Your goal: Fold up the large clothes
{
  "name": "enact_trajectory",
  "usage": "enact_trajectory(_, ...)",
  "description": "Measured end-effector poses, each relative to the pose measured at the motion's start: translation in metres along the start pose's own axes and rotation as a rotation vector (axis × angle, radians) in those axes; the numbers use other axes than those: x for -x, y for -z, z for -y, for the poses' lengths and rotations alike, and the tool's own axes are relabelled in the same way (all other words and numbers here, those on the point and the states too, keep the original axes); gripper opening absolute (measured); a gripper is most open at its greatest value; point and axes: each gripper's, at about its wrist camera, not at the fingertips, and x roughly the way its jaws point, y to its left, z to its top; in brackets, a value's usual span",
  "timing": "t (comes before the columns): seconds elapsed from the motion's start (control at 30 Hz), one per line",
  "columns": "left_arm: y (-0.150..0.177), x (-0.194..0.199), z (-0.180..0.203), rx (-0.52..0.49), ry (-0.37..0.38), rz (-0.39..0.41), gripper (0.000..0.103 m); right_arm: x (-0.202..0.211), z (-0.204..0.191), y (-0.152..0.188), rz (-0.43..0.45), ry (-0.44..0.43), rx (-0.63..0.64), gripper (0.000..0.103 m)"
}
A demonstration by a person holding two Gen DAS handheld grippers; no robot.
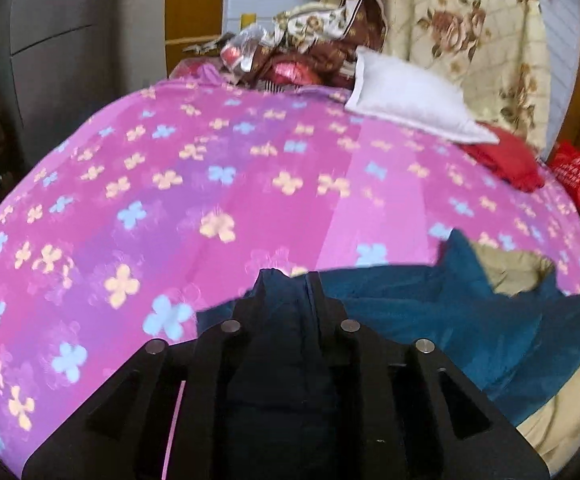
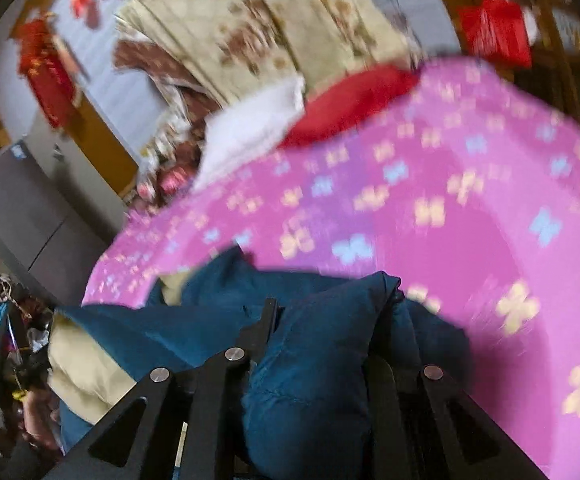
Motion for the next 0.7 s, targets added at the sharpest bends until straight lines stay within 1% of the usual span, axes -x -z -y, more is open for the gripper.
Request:
enact_trajectory(0.07, -0.003, 0.001, -0.001, 0.014, 0.002, -0.026, 0.032, -0.002, 0.005, -0.001, -0.025, -0.008, -0.038, 0.017)
enact_trajectory(0.1, -0.006, 0.004, -0.008, 0.04, 0.016, -0.037, 0.053, 0.001, 0.005, -0.001, -0.027, -0.009, -0.053, 0.02)
enact_trajectory(0.13, -0.01, 0.009, -0.014, 0.069, 0.052, -0.035, 0.063, 0.004, 0.005, -0.001, -0.028, -0.013, -0.065, 0.028)
enact_trajectory(0.17, -0.014, 0.015, -0.021, 0.097, 0.087, -0.033, 0.064, 0.013, 0.005, -0.001, -0.024, -0.035, -0.096, 0.034)
enact_trajectory(0.23, -0.024, 0.039, -0.037, 0.139, 0.142, -0.024, 0.067, 0.037, 0.003, 0.002, 0.002, -0.104, -0.152, 0.065)
enact_trajectory(0.3, -0.029, 0.064, -0.048, 0.141, 0.151, 0.014, 0.072, 0.062, -0.001, 0.005, 0.038, -0.125, -0.172, 0.086)
enact_trajectory(0.33, -0.03, 0.077, -0.052, 0.131, 0.144, 0.037, 0.076, 0.081, -0.006, 0.009, 0.074, -0.131, -0.159, 0.087)
enact_trajectory(0.37, -0.028, 0.087, -0.055, 0.118, 0.134, 0.054, 0.078, 0.093, -0.011, 0.012, 0.087, -0.132, -0.136, 0.087)
enact_trajectory(0.43, -0.018, 0.105, -0.054, 0.072, 0.124, 0.076, 0.079, 0.114, -0.021, 0.019, 0.099, -0.106, -0.065, 0.087)
enact_trajectory(0.5, -0.003, 0.111, -0.045, 0.018, 0.141, 0.069, 0.08, 0.126, -0.037, 0.031, 0.099, -0.05, 0.057, 0.087)
enact_trajectory(0.57, 0.015, 0.107, -0.025, -0.042, 0.142, 0.047, 0.08, 0.12, -0.051, 0.043, 0.067, -0.012, 0.158, 0.087)
enact_trajectory(0.63, 0.025, 0.096, 0.0, -0.099, 0.142, 0.011, 0.079, 0.104, -0.059, 0.051, 0.02, 0.003, 0.212, 0.086)
enact_trajectory(0.7, 0.025, 0.085, 0.022, -0.132, 0.146, -0.004, 0.079, 0.086, -0.068, 0.049, -0.014, 0.03, 0.231, 0.086)
